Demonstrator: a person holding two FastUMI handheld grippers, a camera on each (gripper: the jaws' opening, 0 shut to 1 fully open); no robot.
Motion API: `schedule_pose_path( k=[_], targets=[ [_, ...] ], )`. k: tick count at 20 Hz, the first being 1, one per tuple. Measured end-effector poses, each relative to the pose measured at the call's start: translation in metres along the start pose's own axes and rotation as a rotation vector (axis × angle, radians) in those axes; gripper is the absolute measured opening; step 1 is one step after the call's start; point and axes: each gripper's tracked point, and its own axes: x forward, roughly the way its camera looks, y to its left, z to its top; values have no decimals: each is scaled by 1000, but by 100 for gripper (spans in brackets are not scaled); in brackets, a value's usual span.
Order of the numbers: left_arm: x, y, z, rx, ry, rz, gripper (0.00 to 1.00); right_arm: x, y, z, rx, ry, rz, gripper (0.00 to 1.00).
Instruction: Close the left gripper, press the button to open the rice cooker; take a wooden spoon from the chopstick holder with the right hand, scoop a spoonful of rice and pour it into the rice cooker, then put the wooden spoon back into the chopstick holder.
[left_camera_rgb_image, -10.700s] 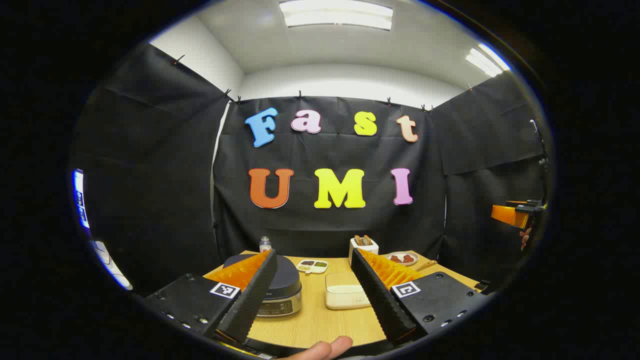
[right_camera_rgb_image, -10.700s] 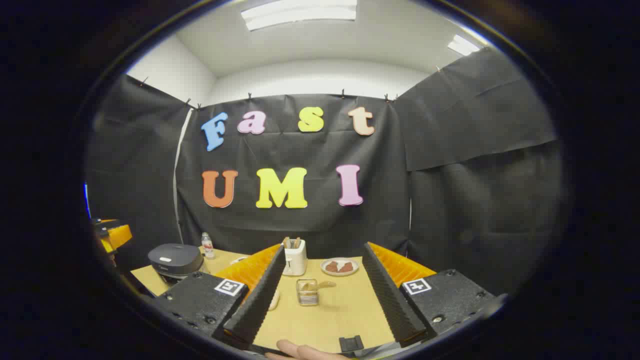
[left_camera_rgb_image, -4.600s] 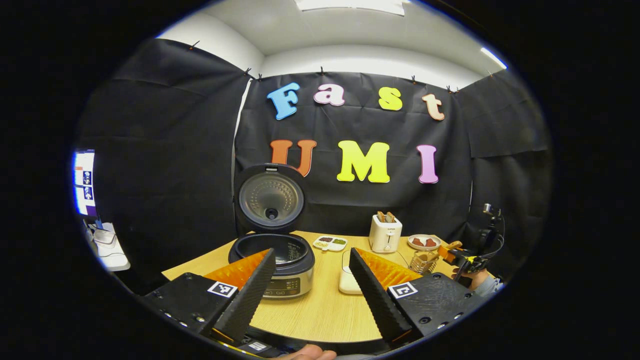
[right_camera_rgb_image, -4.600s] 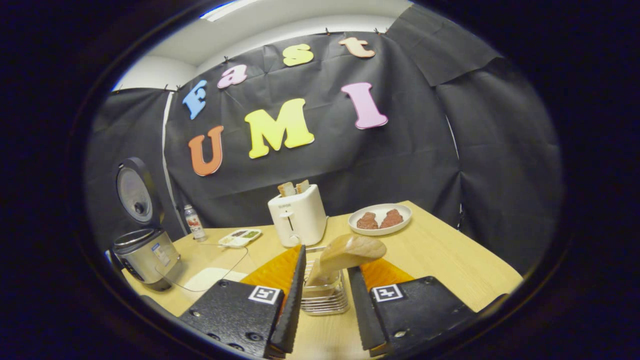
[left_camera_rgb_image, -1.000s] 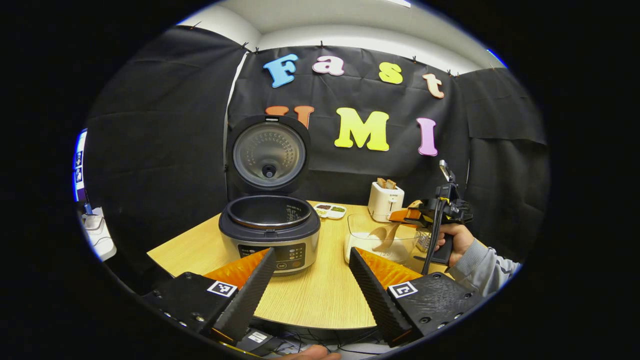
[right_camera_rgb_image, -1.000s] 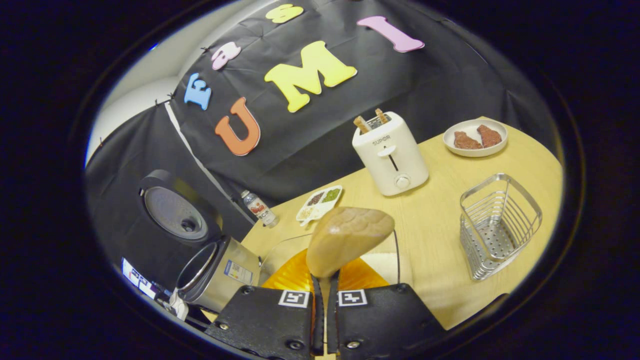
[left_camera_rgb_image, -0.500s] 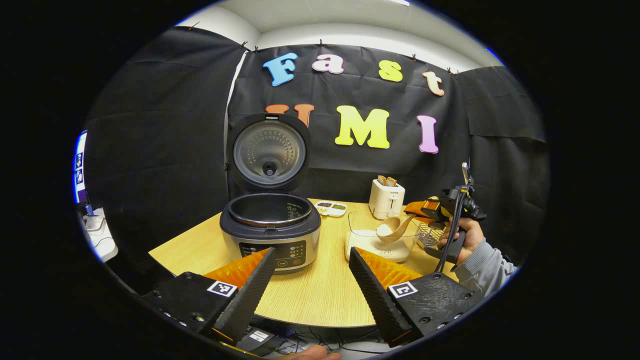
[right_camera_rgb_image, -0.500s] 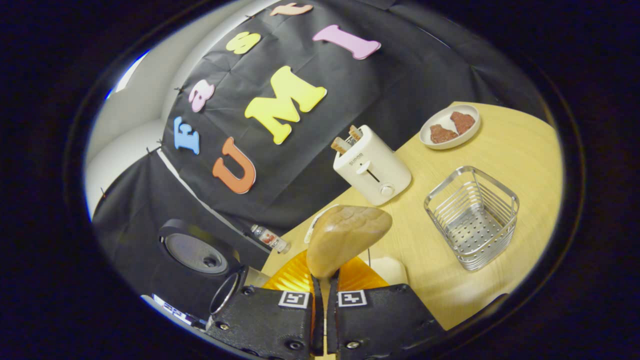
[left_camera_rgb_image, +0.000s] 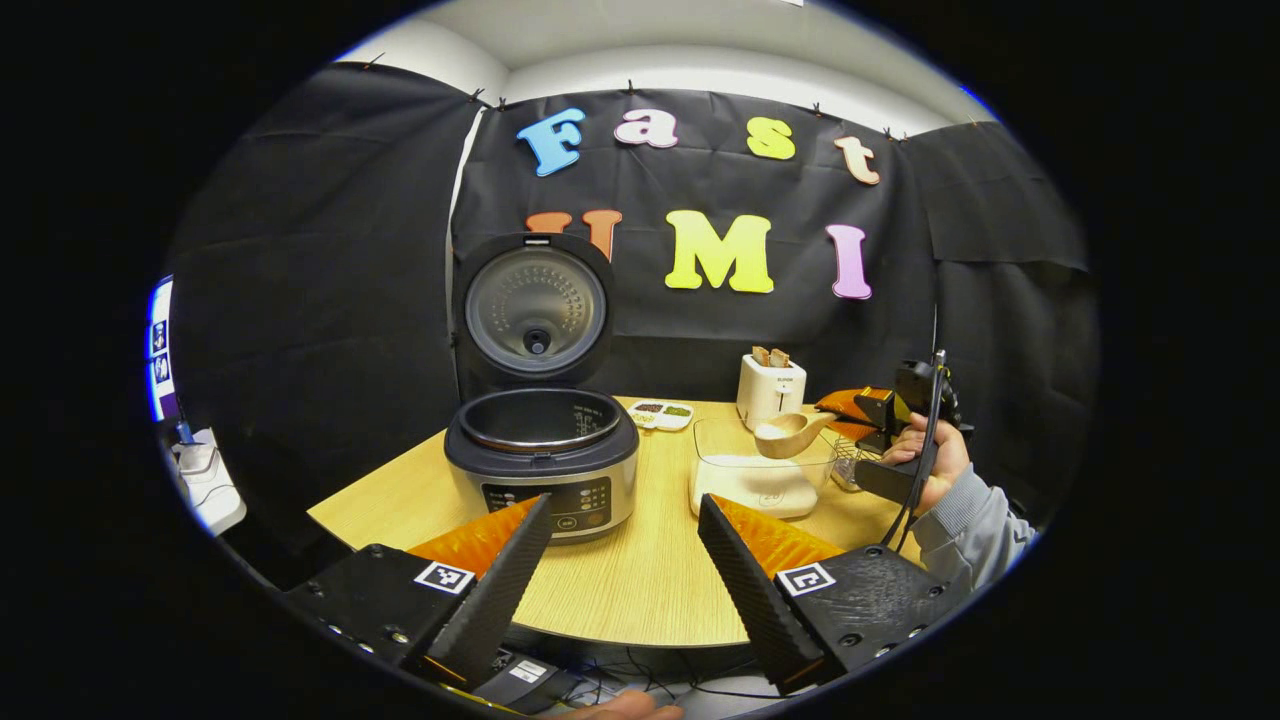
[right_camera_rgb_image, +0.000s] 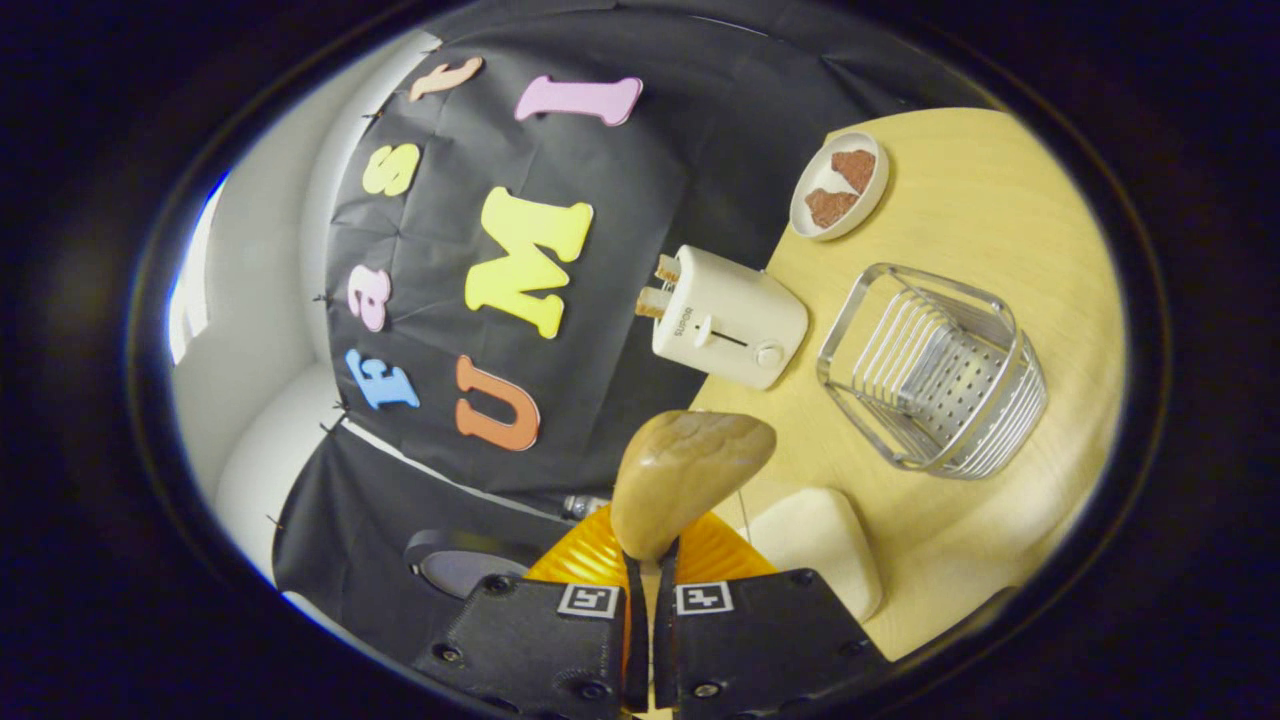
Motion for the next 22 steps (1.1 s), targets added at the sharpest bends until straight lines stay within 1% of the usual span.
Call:
schedule_pose_path(
  k=[1, 2, 7, 10, 12, 18, 22],
  targets=[
    [-3, 0, 1, -12, -2, -5, 95, -2, 10, -2, 5, 8, 17, 3],
    [-5, 1, 2, -17, -6, -6, 94, -2, 18, -6, 0, 9, 26, 7],
    [-24, 19, 12, 31, -63, 40, 95, 6, 83, -29, -60, 33, 119, 7],
    [-34, 23, 12, 47, -74, 41, 95, 18, 119, -49, -91, 53, 156, 7],
    [-41, 28, 14, 56, -82, 48, 94, 27, 142, -66, -132, 64, 178, 7],
    [-53, 46, 14, 29, -94, 71, 94, 65, 185, -134, -335, 125, 169, 7],
    [-57, 56, 13, 35, -96, 88, 95, 93, 189, -176, -526, 148, 138, 7]
  ],
)
